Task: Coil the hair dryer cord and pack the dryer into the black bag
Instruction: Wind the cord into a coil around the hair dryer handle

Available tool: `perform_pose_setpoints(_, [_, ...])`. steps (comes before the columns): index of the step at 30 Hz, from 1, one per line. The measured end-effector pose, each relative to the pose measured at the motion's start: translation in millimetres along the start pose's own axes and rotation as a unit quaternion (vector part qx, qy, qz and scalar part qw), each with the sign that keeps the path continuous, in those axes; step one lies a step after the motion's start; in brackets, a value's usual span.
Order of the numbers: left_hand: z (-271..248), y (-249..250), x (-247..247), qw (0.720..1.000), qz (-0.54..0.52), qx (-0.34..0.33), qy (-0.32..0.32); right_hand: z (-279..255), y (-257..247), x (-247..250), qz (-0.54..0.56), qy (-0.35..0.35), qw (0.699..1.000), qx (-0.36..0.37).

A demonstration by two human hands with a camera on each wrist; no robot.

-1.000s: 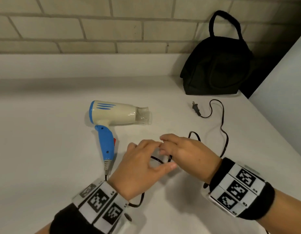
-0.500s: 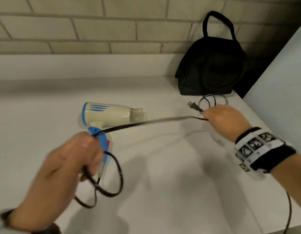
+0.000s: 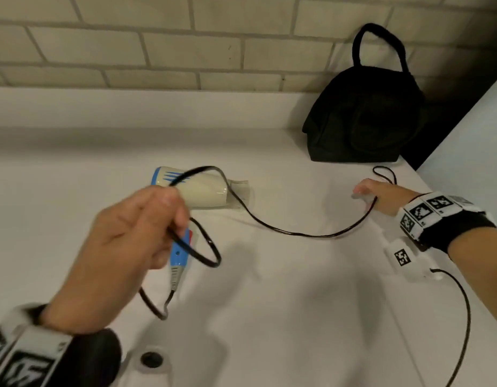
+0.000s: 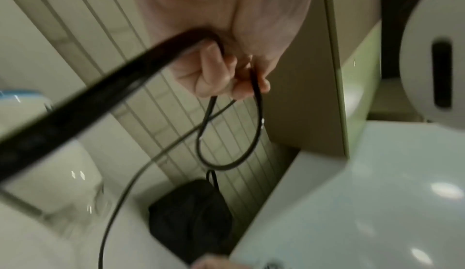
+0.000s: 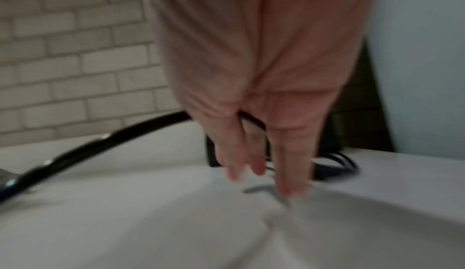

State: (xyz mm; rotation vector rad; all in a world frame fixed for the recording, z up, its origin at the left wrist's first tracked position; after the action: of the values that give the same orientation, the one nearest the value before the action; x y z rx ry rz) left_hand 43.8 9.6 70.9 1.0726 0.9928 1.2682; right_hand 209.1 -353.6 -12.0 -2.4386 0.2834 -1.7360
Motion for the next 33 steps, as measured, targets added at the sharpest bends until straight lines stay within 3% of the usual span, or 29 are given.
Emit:
perform_pose_setpoints(2, [0.5, 19.4, -30.9, 0.996, 0.055, -0.022, -0.065, -9.5, -23.2, 5.2, -0.060, -0.064, 0.996, -0.013])
perform_pose_setpoints(3, [5.4, 15.5, -37.8, 0.996, 0.067, -0.001, -0.062, -19.1, -37.3, 13.6, -0.077, -0.070, 0.994, -0.013])
perform_pose_setpoints(6, [20.4, 8.8, -45.2, 0.993, 0.078, 0.022, -0.080, -56.8, -86.9, 49.2, -0.123, 0.034, 0.990, 0.054])
perform_pose_setpoints(9, [24.1, 7.8, -61.7, 0.981, 0.130, 0.002, -0.144, -110.3, -148.2, 55.8, -0.045, 0.094, 0.958, 0.266])
perform_pose_setpoints(11, [24.7, 4.7, -70.7, 0.968, 0.160, -0.015, -0.194, -142.6, -186.3, 42.0, -0.002, 0.061, 0.912, 0.406])
perform_pose_setpoints(13, [22.5, 5.0, -78.4, 0.961, 0.157, -0.023, -0.228, -151.1, -202.2, 19.8, -0.057, 0.046, 0.876, 0.477])
perform_pose_setpoints(15, [20.0, 5.4, -77.7, 0.965, 0.137, -0.027, -0.220, -143.3, -198.5, 8.3, -0.107, 0.076, 0.864, 0.486])
perform_pose_setpoints(17, [19.6, -5.1, -58.3, 0.986, 0.091, -0.008, -0.142, -132.3, -182.0, 13.9, -0.079, 0.133, 0.867, 0.473])
perform_pose_setpoints(21, [3.5, -31.6, -9.3, 0.998, 0.056, 0.032, 0.015, -106.1, -128.3, 39.8, 0.007, 0.210, 0.913, 0.348])
perform_pose_setpoints(24, [-22.2, -62.6, 5.8, 0.979, 0.133, 0.155, -0.009, -85.3, -82.5, 26.8, -0.099, 0.246, 0.930, 0.253])
perform_pose_setpoints(26, [-37.2, -74.6, 2.9, 0.942, 0.232, 0.224, -0.097, -80.0, -75.9, -3.4, -0.200, 0.186, 0.928, 0.254])
perform_pose_setpoints(28, [-46.0, -74.8, -3.6, 0.913, 0.280, 0.248, -0.162, -82.9, -70.6, -34.1, -0.276, 0.028, 0.934, 0.226])
perform_pose_setpoints(30, [-43.4, -64.9, -11.6, 0.921, 0.263, 0.241, -0.156, -100.0, -73.7, -51.1, -0.284, -0.140, 0.933, 0.172])
perform_pose_setpoints(31, [-38.7, -57.4, -16.4, 0.932, 0.236, 0.232, -0.145, -110.4, -82.5, -54.1, -0.243, -0.184, 0.935, 0.180])
perform_pose_setpoints(33, [-27.4, -46.7, -26.8, 0.956, 0.188, 0.190, -0.125, -132.7, -116.6, -51.8, -0.095, -0.175, 0.947, 0.251])
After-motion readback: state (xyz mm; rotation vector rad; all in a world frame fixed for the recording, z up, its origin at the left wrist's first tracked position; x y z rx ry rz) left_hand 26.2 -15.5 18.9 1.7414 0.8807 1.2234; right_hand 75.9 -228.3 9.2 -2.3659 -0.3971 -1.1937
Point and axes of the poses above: each hand's wrist, its own z-axis towards the middle knuckle, its own x-axis out of the back of the hand, y = z × x, the point moved 5 cm from there along z, towards the middle knuckle, and after that the axes turned 3 degrees about -x, right-handed, at the moved point
